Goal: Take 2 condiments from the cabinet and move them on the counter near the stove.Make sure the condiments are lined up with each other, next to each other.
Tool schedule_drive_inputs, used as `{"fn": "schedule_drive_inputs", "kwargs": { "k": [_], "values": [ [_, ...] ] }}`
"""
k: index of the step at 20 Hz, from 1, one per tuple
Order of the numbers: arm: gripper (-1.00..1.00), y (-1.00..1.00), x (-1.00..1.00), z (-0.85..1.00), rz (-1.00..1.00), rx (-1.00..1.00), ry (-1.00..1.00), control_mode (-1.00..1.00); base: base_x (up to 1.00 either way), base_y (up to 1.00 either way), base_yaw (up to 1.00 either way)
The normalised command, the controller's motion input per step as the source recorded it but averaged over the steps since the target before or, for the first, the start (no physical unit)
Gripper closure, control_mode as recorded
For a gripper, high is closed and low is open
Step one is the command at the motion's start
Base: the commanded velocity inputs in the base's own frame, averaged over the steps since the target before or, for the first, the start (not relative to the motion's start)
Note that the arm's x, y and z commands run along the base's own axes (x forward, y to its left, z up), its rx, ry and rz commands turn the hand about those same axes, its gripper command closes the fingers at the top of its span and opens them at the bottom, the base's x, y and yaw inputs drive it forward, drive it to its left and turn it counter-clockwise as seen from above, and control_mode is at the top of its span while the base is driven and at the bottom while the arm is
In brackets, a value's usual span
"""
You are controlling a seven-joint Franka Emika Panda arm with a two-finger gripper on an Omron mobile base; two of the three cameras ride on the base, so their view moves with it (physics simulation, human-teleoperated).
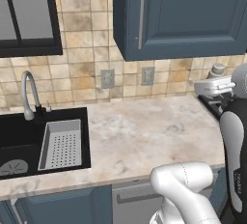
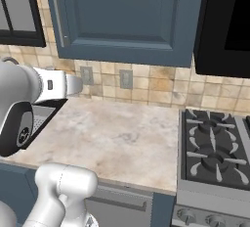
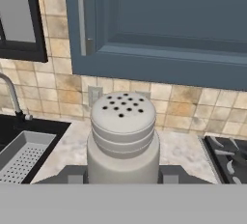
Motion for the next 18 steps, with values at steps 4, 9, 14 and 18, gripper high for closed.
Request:
{"fn": "schedule_drive_inputs", "kwargs": {
  "k": [4,9,14,18],
  "values": [
    [1.0,0.0,0.0,0.0,0.0,0.0,0.0,1.0,0.0,0.0,0.0],
    [1.0,-0.12,0.0,-0.17,0.0,0.0,0.0,-1.0,0.0,0.0,0.0],
    [1.0,-0.73,-0.02,-0.37,0.0,0.0,0.0,-1.0,0.0,0.0,0.0],
    [1.0,-0.68,0.0,-0.4,0.0,0.0,0.0,-1.0,0.0,0.0,0.0]
  ]
}}
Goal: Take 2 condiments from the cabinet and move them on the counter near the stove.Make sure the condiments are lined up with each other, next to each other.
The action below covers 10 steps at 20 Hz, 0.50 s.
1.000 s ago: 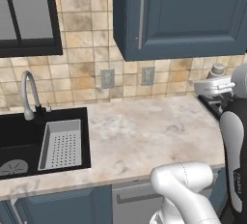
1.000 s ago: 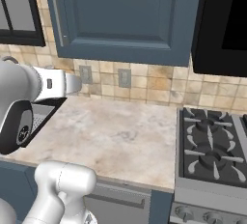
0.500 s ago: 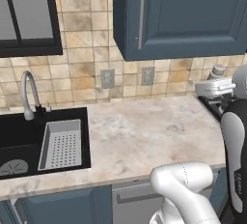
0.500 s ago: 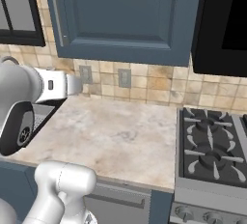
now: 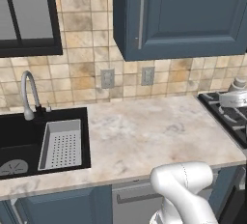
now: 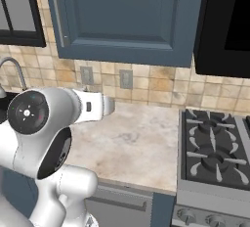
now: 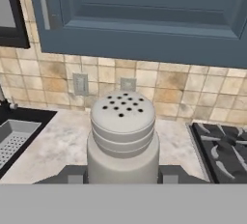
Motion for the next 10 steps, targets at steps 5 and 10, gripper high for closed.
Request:
{"fn": "schedule_drive_inputs", "kwargs": {
  "k": [5,10],
  "values": [
    [1.0,-0.44,0.15,-0.5,0.1,-0.03,0.03,-1.0,0.0,0.0,0.0],
    [1.0,-0.36,0.43,-0.6,0.13,-0.13,0.12,-1.0,0.0,0.0,0.0]
  ]
}}
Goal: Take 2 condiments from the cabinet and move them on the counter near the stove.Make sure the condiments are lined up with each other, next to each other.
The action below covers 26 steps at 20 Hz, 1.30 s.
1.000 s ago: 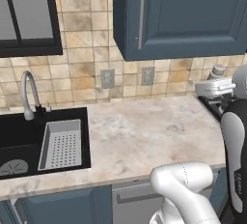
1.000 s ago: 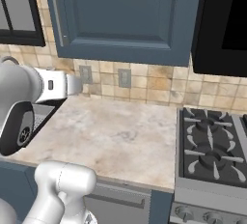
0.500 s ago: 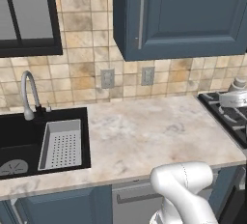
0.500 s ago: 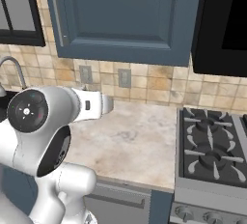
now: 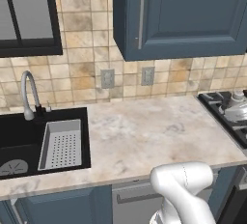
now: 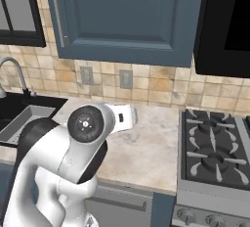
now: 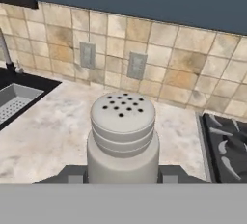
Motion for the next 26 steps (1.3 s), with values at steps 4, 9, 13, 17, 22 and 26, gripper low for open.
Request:
{"fn": "schedule_drive_inputs", "kwargs": {
  "k": [4,9,13,17,22,26],
  "values": [
    [1.0,-0.3,0.44,-0.59,0.12,-0.14,0.2,-1.0,0.0,0.0,0.0],
    [1.0,-0.36,0.34,-0.51,0.01,0.0,0.13,-1.0,0.0,0.0,0.0],
    [1.0,-0.37,0.32,-0.46,0.0,0.0,0.02,-1.0,0.0,0.0,0.0],
    [1.0,-0.35,0.26,-0.36,0.0,0.02,0.02,-1.0,0.0,0.0,0.0],
    [1.0,-0.31,0.18,-0.22,0.0,0.05,0.02,-1.0,0.0,0.0,0.0],
    [1.0,-0.38,0.22,-0.1,0.0,0.1,0.07,-1.0,0.0,0.0,0.0]
  ]
}}
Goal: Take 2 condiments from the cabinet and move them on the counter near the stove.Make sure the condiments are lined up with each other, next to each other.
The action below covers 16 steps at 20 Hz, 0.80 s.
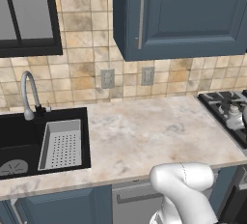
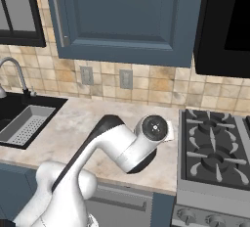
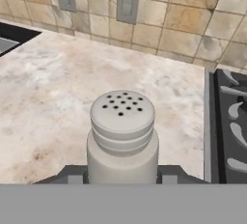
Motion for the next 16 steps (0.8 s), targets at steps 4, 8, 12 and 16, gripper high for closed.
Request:
{"fn": "schedule_drive_inputs", "kwargs": {
  "k": [4,8,12,16],
  "values": [
    [1.0,-0.42,0.32,-0.23,0.0,0.1,0.02,-1.0,0.0,0.0,0.0],
    [1.0,-0.29,0.28,-0.26,0.0,0.05,0.02,-1.0,0.0,0.0,0.0],
    [1.0,-0.04,0.14,-0.34,0.0,0.0,0.0,-1.0,0.0,0.0,0.0],
    [1.0,0.0,0.05,-0.34,0.0,0.0,0.0,-1.0,0.0,0.0,0.0]
  ]
}}
